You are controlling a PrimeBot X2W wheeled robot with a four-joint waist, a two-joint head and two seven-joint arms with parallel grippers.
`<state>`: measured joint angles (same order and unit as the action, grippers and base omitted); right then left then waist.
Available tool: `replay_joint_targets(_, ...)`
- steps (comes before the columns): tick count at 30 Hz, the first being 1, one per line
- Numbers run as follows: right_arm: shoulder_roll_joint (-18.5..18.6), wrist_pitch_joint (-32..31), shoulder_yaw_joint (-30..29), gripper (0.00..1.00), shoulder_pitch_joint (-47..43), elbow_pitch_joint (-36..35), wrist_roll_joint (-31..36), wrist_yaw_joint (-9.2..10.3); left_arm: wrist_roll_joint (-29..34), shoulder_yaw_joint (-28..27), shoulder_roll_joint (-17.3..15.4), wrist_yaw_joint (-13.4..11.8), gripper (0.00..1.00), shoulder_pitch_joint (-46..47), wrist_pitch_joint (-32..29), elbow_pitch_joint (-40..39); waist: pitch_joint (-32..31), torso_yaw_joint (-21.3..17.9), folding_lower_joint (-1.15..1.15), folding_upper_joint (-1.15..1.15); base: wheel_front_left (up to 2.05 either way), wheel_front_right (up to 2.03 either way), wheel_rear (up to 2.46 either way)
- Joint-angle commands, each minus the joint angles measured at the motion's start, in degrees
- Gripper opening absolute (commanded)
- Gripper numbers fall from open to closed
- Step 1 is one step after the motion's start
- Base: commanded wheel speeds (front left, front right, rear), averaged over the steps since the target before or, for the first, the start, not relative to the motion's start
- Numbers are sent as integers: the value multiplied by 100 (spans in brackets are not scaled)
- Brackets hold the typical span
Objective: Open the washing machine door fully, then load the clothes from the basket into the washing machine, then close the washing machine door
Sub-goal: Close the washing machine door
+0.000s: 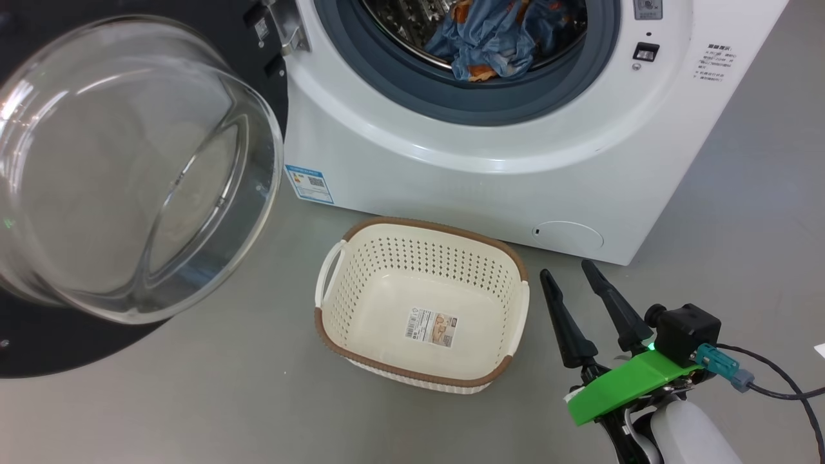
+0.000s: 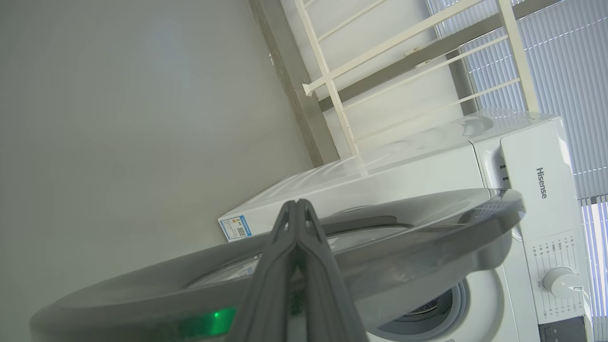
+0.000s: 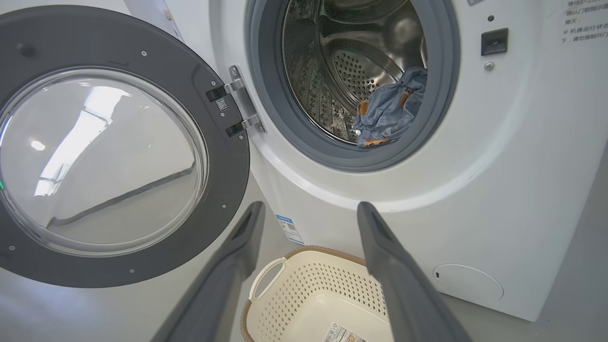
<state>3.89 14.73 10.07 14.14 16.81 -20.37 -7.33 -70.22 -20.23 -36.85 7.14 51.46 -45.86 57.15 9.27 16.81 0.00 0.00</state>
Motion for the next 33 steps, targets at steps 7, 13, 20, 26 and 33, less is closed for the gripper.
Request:
replay_joint_targets(7,-66,27,88,100,-54,-154,-76,-16,-274,90,-103,35,0,-556,-638,-678,-118,34,0,0,0,0,0)
replay_joint_targets(13,-68,27,89,100,-110,-170,-104,-16,-500,104,15,35,0,-865,-1017,-1155,-176,31,0,0,0,0,0)
replay_joint_targets(20,-68,27,83,100,-157,-179,-157,-16,-697,99,163,-12,0,-1061,-1355,-1672,-255,13,0,0,0,0,0)
replay_joint_targets(26,-68,27,71,100,-220,-196,-181,-16,-813,166,317,-129,0,-1322,-1677,-2268,-319,4,0,0,0,0,0)
replay_joint_targets(33,-61,27,86,100,-271,-195,-210,-16,-976,229,599,-433,0,-1772,-2004,-3222,-394,-7,0,0,0,0,0)
